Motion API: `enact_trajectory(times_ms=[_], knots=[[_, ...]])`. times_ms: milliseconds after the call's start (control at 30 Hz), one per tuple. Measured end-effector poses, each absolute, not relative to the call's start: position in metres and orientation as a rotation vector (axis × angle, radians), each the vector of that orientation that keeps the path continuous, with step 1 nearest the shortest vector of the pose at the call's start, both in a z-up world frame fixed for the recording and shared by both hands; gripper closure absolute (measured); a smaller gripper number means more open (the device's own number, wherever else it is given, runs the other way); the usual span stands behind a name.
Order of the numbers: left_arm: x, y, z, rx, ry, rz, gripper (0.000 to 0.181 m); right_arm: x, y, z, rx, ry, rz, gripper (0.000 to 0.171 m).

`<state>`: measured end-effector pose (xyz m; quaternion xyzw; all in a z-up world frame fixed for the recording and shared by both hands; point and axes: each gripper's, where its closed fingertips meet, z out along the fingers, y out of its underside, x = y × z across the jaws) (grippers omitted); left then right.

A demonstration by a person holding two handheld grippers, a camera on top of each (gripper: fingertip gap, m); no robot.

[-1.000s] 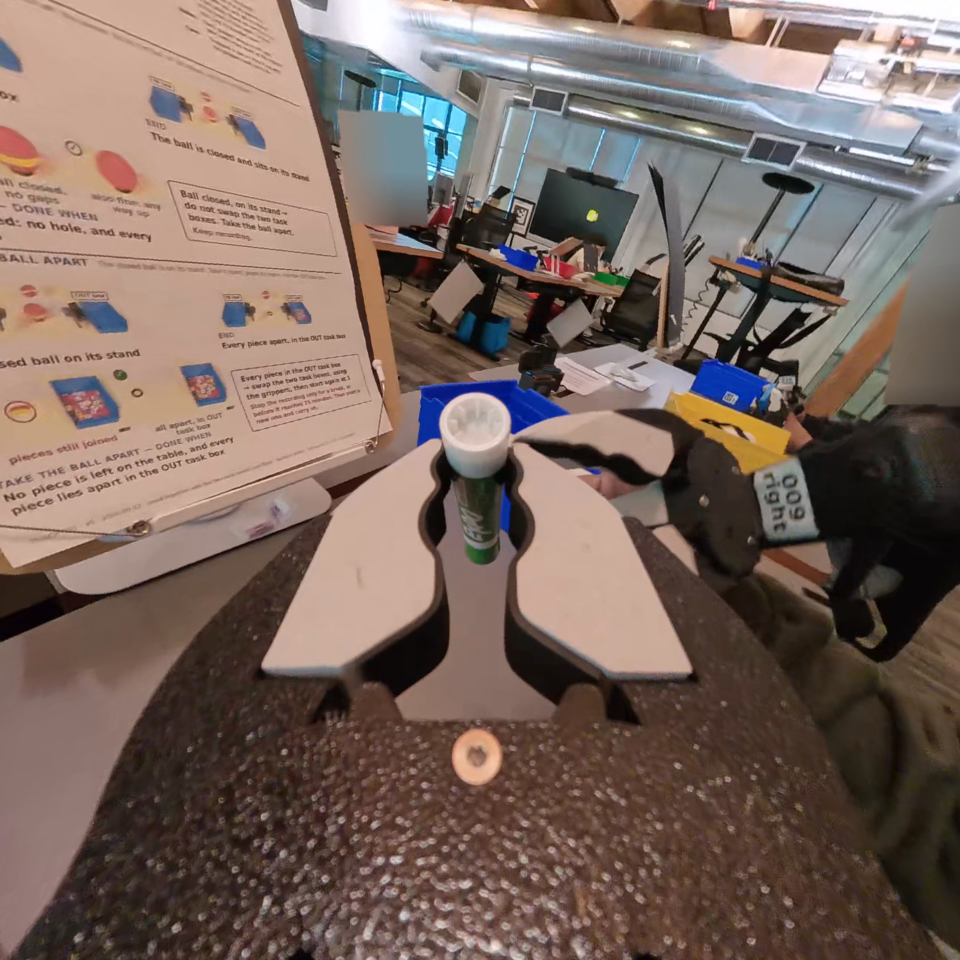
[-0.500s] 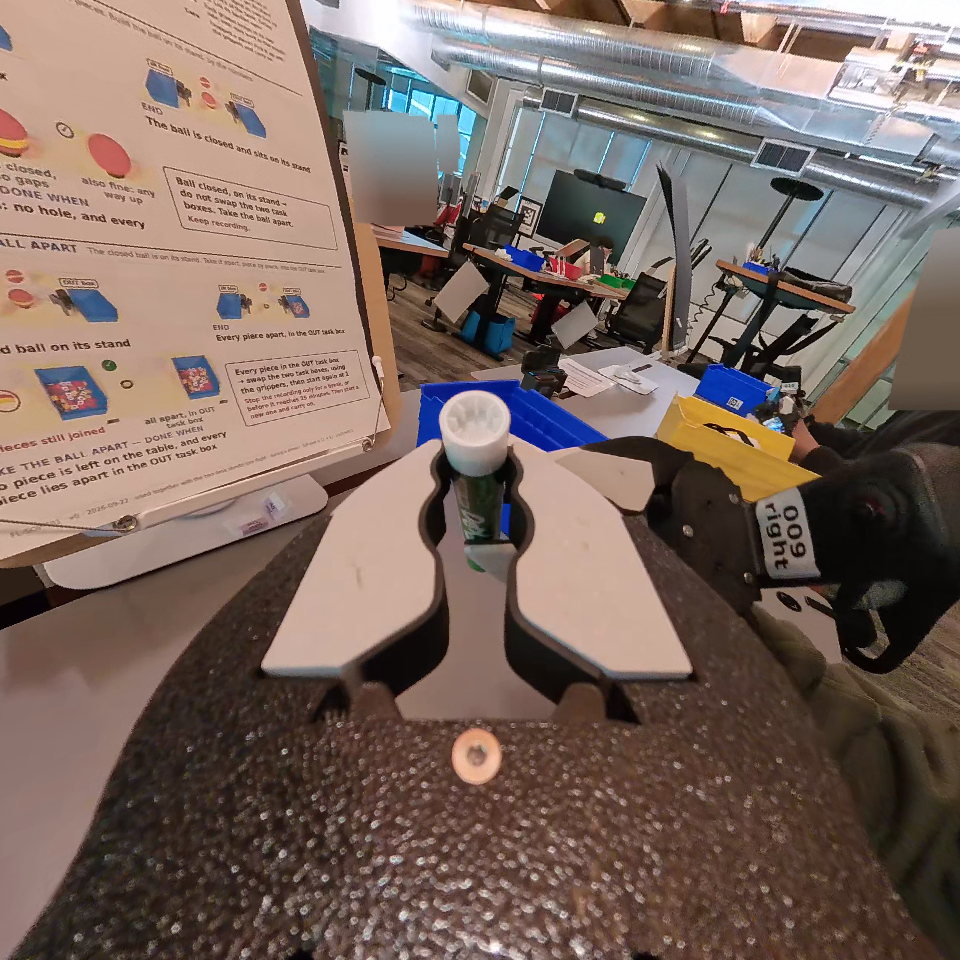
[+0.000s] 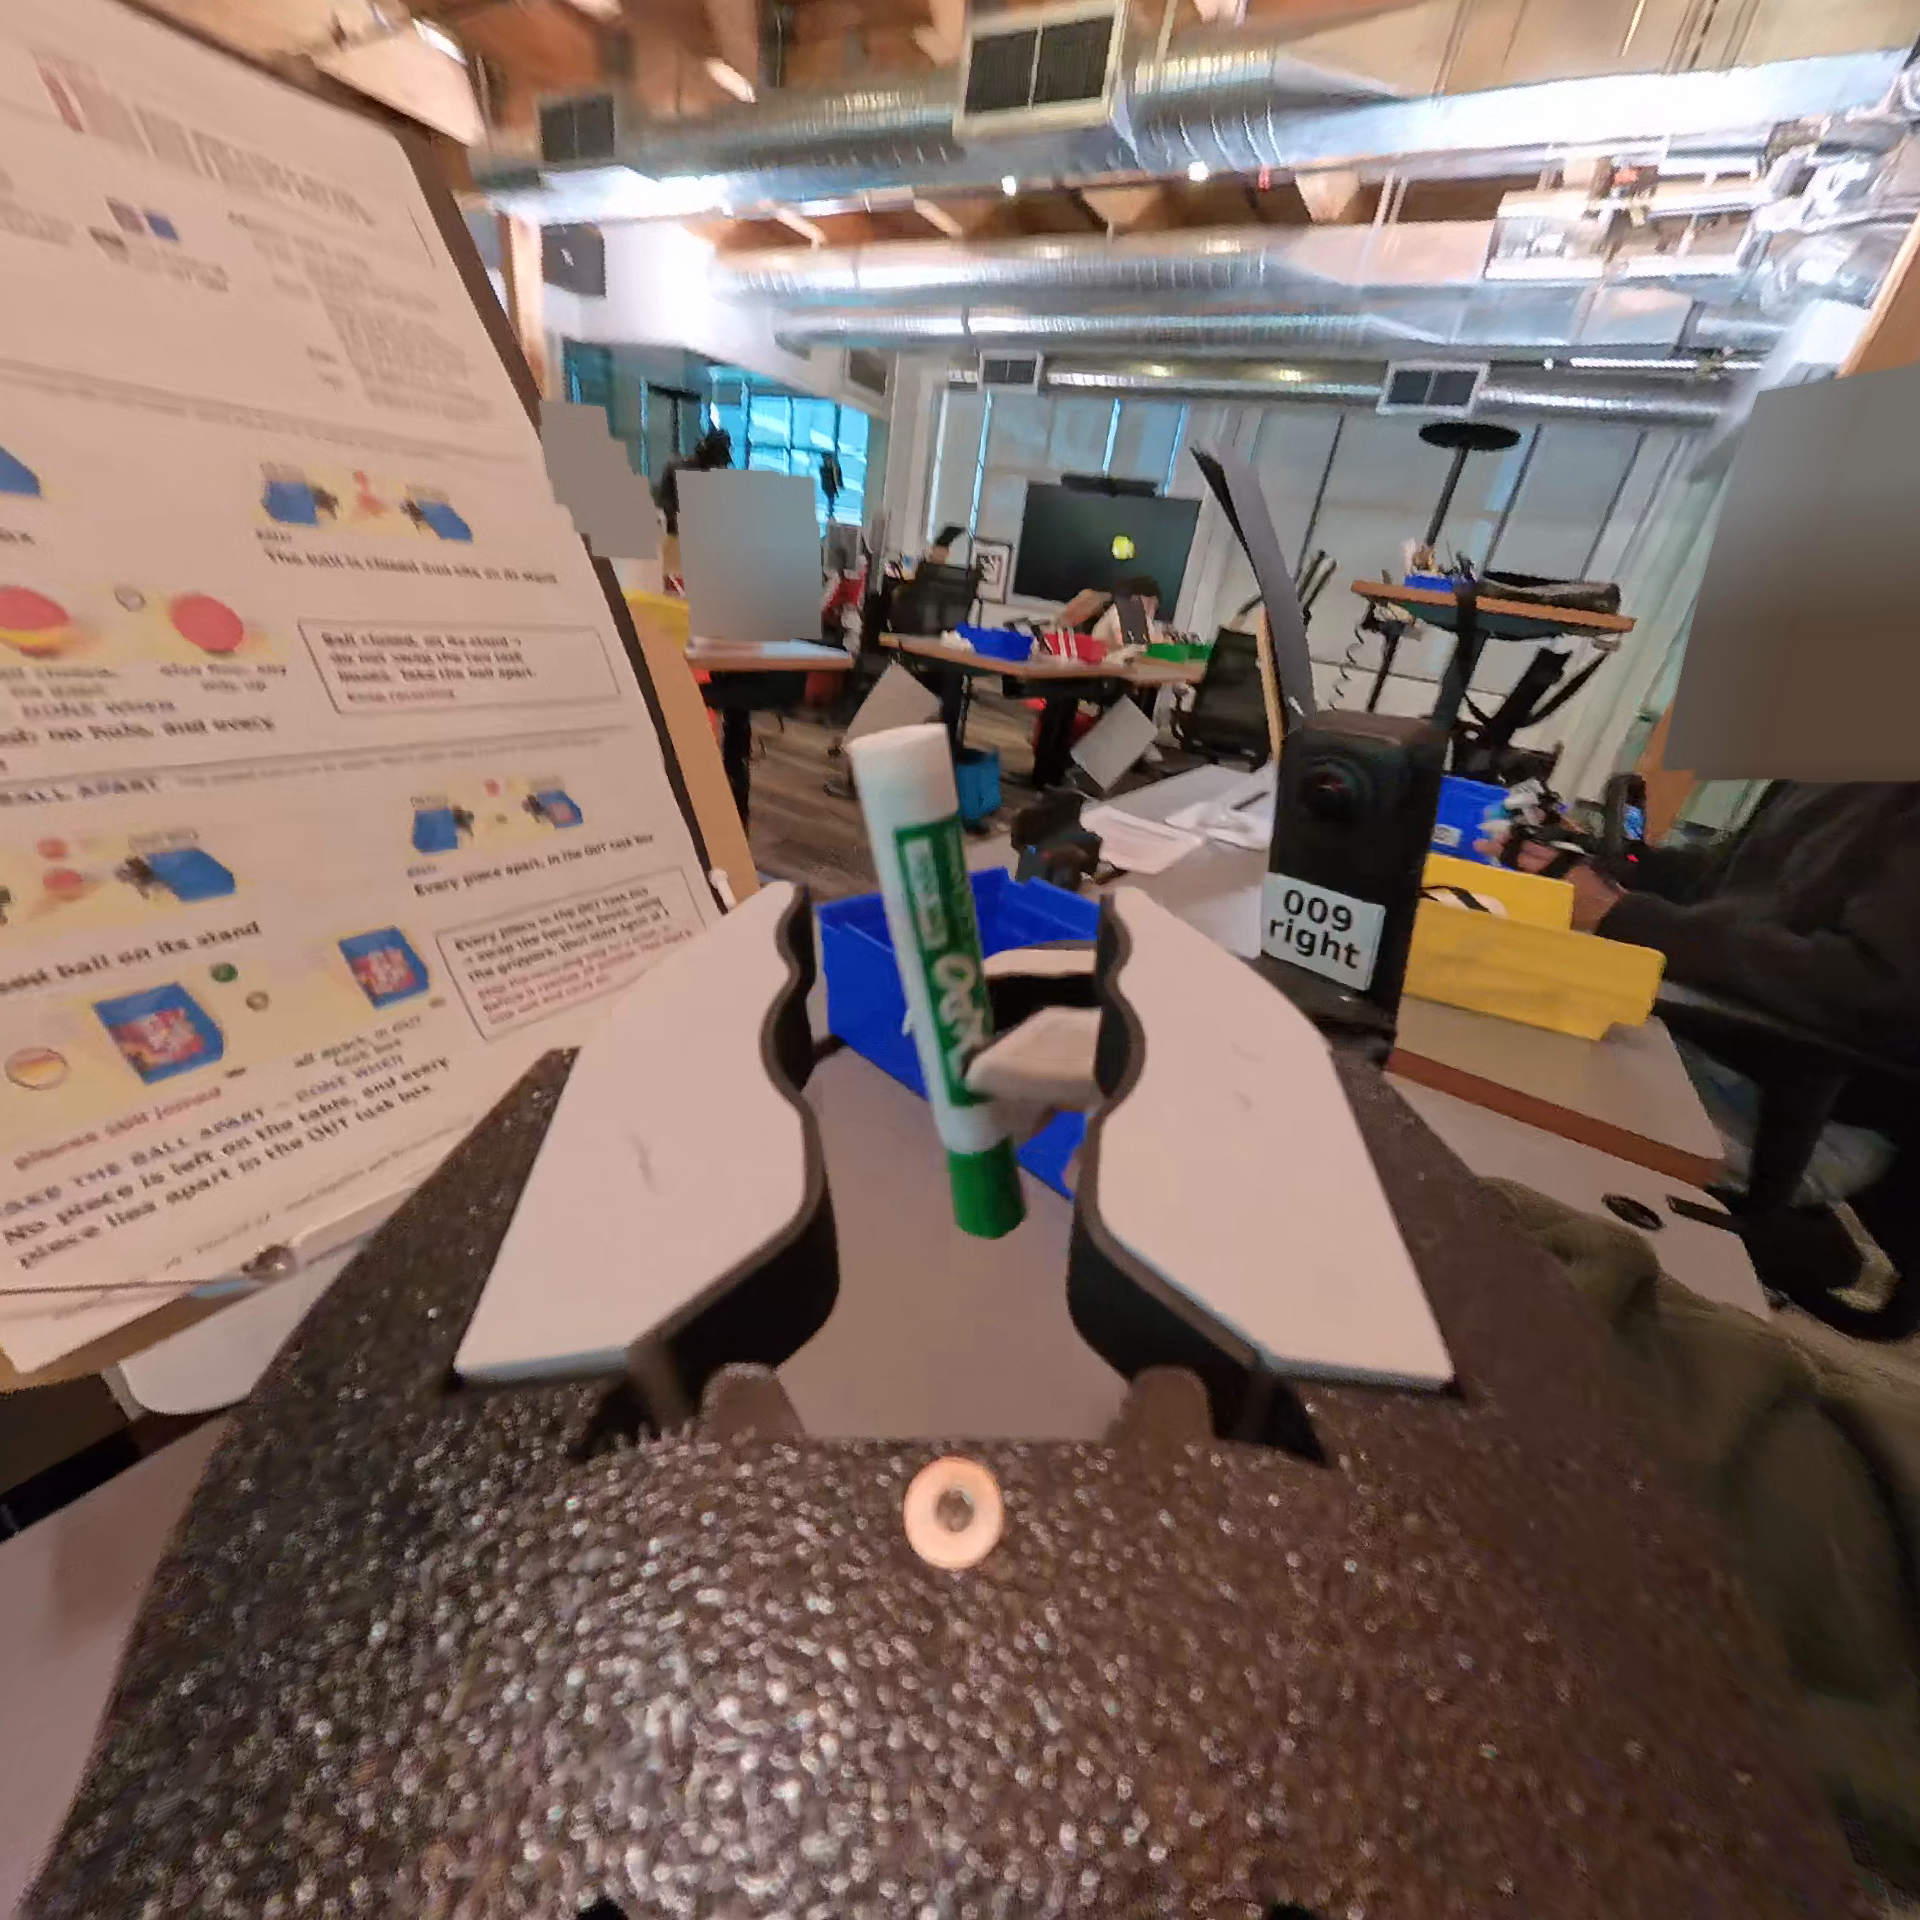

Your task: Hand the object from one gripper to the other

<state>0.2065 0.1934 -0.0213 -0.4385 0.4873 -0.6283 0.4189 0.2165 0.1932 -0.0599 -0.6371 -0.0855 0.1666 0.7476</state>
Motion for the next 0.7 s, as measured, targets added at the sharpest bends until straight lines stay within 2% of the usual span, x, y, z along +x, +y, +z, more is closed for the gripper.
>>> enact_trajectory(times_ms=[33,167,400,500,700], knots=[[0.205,0.195,-0.018,-1.079,1.204,-1.559,0.13,0.226,0.188,-0.054,-1.363,-0.116,0.46,0.152],[0.205,0.2,-0.023,-1.085,1.229,-1.495,0.131,0.286,0.148,-0.037,-1.305,0.109,0.622,0.152],[0.215,0.206,-0.048,-1.188,1.319,-1.394,0.132,0.436,0.039,-0.107,-1.651,0.628,-0.025,0.153],[0.218,0.203,-0.053,-1.197,1.35,-1.381,0.133,0.457,0.024,-0.14,-1.709,0.748,-0.032,0.153],[0.221,0.202,-0.065,-1.205,1.421,-1.28,0.132,0.455,0.04,-0.183,-1.874,0.763,-0.008,0.152]])
